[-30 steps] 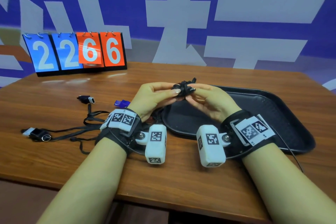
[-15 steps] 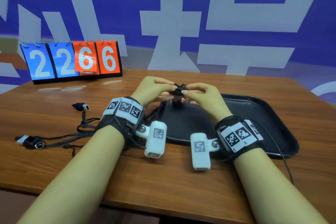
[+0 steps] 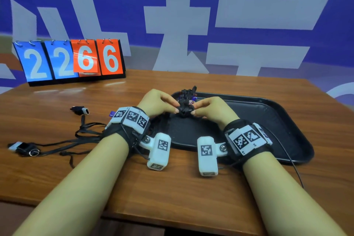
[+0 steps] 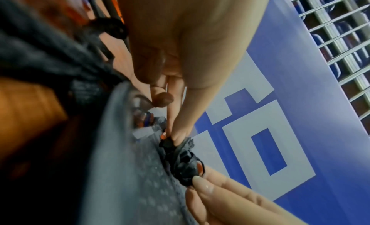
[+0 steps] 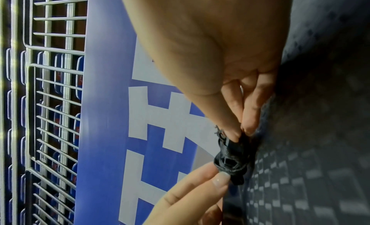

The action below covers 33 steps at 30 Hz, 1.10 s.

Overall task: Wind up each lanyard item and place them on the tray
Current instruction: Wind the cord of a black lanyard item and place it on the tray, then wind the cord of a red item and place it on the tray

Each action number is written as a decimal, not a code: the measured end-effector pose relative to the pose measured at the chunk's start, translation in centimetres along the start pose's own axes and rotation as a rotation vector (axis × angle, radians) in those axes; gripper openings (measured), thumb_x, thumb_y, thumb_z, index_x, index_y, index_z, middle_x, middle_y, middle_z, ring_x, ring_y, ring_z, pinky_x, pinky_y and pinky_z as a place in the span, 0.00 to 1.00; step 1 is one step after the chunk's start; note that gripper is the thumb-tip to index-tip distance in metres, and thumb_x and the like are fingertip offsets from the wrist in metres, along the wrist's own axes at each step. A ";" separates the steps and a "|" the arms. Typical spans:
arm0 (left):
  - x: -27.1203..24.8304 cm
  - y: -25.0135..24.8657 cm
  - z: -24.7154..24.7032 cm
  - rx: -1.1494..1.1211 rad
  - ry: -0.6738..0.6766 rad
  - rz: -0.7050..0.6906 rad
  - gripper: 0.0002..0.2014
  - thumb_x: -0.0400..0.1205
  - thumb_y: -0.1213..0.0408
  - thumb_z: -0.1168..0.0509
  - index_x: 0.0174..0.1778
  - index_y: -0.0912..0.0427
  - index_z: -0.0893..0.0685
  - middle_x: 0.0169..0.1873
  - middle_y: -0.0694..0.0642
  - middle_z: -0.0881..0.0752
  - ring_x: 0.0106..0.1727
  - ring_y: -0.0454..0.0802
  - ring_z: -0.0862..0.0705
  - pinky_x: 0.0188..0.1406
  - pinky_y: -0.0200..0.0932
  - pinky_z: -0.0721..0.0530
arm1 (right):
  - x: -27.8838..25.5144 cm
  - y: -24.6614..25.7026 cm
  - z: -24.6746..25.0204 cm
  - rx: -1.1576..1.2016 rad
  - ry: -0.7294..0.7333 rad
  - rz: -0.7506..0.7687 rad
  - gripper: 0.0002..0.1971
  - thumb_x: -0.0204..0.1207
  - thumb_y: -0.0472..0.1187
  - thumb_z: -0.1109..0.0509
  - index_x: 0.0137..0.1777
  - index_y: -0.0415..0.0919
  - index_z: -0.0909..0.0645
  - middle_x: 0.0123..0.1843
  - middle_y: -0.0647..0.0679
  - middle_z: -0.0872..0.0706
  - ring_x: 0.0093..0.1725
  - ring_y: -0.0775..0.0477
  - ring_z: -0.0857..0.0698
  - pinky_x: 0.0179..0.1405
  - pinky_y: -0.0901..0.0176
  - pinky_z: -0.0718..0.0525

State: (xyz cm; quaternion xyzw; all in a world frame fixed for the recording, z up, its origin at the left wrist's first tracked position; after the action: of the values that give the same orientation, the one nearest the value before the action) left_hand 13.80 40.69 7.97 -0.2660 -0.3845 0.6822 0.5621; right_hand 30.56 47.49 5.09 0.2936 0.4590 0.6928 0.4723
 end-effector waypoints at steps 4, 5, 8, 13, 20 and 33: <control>0.4 0.6 0.0 0.014 -0.013 0.007 0.11 0.73 0.73 0.22 0.51 0.64 0.08 0.32 0.50 0.13 0.15 0.28 0.24 0.17 0.19 0.30 | 0.3 -0.1 -0.4 -0.012 -0.003 0.002 0.09 0.69 0.27 0.22 0.50 0.33 0.10 0.50 0.39 0.08 0.50 0.43 0.11 0.61 0.49 0.13; 0.5 0.6 0.0 0.022 -0.009 0.006 0.10 0.73 0.72 0.21 0.50 0.64 0.08 0.32 0.50 0.12 0.16 0.28 0.24 0.18 0.19 0.30 | 0.4 -0.2 -0.4 -0.023 -0.006 -0.005 0.10 0.68 0.27 0.21 0.50 0.33 0.10 0.50 0.39 0.08 0.53 0.41 0.10 0.63 0.47 0.14; 0.7 0.9 -0.1 0.028 -0.005 0.003 0.10 0.71 0.70 0.20 0.47 0.59 0.07 0.34 0.48 0.10 0.31 0.31 0.15 0.41 0.28 0.16 | 0.4 -0.3 -0.4 -0.036 -0.005 -0.029 0.10 0.68 0.28 0.21 0.50 0.33 0.10 0.50 0.37 0.08 0.55 0.39 0.10 0.63 0.46 0.14; 0.1 1.2 0.9 -0.051 -0.065 0.018 0.06 0.75 0.69 0.22 0.46 0.58 0.07 0.36 0.50 0.10 0.27 0.35 0.18 0.31 0.25 0.21 | -0.3 0.4 0.2 -0.006 -0.021 -0.046 0.07 0.75 0.28 0.27 0.50 0.36 0.13 0.46 0.39 0.11 0.45 0.47 0.13 0.42 0.62 0.13; -2.7 1.1 4.2 -0.327 -0.111 0.084 0.09 0.81 0.72 0.32 0.50 0.57 0.08 0.44 0.52 0.10 0.41 0.44 0.14 0.36 0.32 0.22 | -2.1 3.9 -0.8 0.074 0.002 0.029 0.09 0.78 0.30 0.31 0.55 0.35 0.13 0.44 0.45 0.13 0.40 0.52 0.17 0.34 0.71 0.20; -8.3 3.2 9.2 -0.273 -0.246 0.070 0.10 0.81 0.74 0.34 0.52 0.61 0.09 0.48 0.53 0.09 0.50 0.45 0.13 0.42 0.34 0.18 | -4.9 9.3 -10.2 -0.542 0.245 0.337 0.06 0.73 0.36 0.23 0.49 0.42 0.09 0.45 0.49 0.08 0.45 0.54 0.14 0.51 0.65 0.19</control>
State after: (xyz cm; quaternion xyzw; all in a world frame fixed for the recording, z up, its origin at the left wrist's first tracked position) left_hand 6.55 30.26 9.95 -0.2676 -0.5301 0.6701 0.4454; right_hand 20.26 38.03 9.58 0.1434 0.2566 0.8880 0.3535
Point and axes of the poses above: each hand's wrist, its own x-axis towards the middle knuckle, its own z-axis out of the back of the hand, y = z × x, the point moved 6 cm from there along x, towards the middle knuckle
